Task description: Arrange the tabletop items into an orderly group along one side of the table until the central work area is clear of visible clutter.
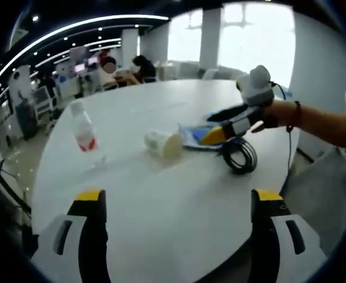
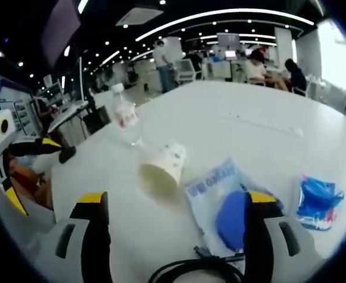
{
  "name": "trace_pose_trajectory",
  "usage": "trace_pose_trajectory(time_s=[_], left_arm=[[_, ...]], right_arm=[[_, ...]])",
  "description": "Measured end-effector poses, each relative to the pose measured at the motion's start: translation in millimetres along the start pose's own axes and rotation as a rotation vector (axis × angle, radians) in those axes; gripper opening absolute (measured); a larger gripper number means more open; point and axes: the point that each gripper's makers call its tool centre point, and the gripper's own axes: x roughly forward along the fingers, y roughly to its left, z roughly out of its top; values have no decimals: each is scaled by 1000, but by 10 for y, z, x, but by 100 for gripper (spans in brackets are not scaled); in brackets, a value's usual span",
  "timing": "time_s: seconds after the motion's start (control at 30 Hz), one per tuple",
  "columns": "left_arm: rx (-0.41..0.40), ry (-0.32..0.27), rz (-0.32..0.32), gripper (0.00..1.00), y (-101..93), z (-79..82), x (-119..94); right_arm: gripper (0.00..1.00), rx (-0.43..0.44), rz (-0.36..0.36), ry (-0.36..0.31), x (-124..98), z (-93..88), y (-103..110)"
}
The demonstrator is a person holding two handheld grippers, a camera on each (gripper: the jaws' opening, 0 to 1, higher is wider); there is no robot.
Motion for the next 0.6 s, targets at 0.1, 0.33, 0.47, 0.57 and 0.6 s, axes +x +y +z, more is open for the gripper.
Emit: trace_pose_trajectory(time_s=[0.1, 0.33, 0.47, 0.57, 0.6], left_arm=[[-10, -6, -3, 99, 4, 1, 9], [-31, -10, 1, 99, 48, -22, 31], [-40, -12, 7, 99, 70, -38, 51], [-48, -19, 4, 99, 66, -37, 67], [-50, -22, 2, 99, 63, -37, 74]], right_arm=[[92, -36, 15, 0, 72, 4, 38], [82, -120, 21, -11, 237, 48, 74], [76, -141, 12, -35, 355, 117, 69], [71, -164, 13, -36, 439, 121, 82], [69, -180, 13, -34, 468, 115, 91]])
